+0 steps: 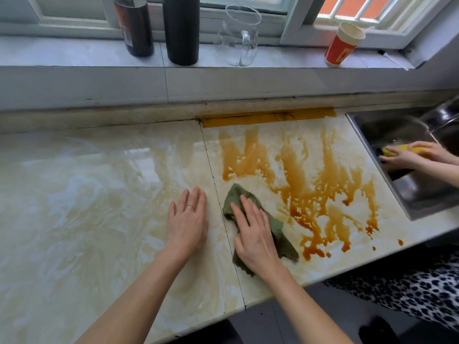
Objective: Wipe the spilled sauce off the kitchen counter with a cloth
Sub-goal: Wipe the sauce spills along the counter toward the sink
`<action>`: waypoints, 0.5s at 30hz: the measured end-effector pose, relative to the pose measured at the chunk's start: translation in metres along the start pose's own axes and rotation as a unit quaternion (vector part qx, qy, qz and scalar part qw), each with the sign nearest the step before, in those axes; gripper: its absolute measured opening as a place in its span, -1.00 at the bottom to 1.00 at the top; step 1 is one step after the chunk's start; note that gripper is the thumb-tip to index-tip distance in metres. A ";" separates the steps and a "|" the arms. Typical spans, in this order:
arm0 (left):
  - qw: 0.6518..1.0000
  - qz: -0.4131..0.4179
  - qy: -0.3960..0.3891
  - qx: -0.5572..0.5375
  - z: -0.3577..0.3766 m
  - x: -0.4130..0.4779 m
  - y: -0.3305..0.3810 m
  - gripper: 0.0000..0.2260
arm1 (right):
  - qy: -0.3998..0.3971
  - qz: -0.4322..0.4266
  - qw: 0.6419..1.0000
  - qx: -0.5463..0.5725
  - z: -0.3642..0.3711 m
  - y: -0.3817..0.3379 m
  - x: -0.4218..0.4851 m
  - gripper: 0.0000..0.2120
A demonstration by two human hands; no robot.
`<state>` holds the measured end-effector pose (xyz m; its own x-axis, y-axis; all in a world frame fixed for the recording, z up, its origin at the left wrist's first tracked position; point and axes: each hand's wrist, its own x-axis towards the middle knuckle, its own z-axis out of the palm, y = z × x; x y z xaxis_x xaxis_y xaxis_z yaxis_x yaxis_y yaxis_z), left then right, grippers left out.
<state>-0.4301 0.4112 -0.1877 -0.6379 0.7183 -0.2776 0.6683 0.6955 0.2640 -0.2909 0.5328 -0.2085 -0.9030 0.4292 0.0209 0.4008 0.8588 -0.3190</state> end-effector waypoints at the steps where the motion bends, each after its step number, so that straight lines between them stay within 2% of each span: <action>1: 1.000 0.000 0.002 0.000 0.000 0.000 -0.001 -0.40 | 0.002 -0.015 1.000 -0.024 0.002 0.004 -0.006 -0.37; 4: 1.000 0.005 0.005 -0.001 0.000 0.000 -0.002 -0.40 | 0.012 -0.001 0.997 -0.071 -0.002 0.023 -0.008 -0.44; 8: 1.000 0.008 0.003 0.001 -0.002 -0.001 -0.003 -0.41 | 0.062 0.080 0.995 -0.020 -0.016 0.036 0.013 -0.48; 10: 1.000 0.009 0.001 0.005 -0.002 -0.001 -0.004 -0.40 | 0.099 0.101 0.987 0.069 -0.027 0.035 0.020 -0.48; 12: 1.000 0.007 0.000 0.009 -0.002 -0.001 -0.003 -0.40 | 0.100 0.134 0.968 0.190 -0.047 0.030 0.023 -0.48; 13: 1.000 0.007 -0.002 0.009 -0.002 -0.001 -0.003 -0.40 | 0.081 0.158 0.950 0.257 -0.058 0.029 0.022 -0.49; 15: 1.000 0.003 -0.007 0.006 -0.001 -0.001 -0.002 -0.40 | 0.016 0.202 0.892 0.403 -0.074 0.025 0.017 -0.53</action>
<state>-0.4317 0.4091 -0.1868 -0.6280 0.7226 -0.2890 0.6772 0.6903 0.2545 -0.2847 0.5826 -0.1458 -0.6992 0.6779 -0.2273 0.4395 0.1568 -0.8844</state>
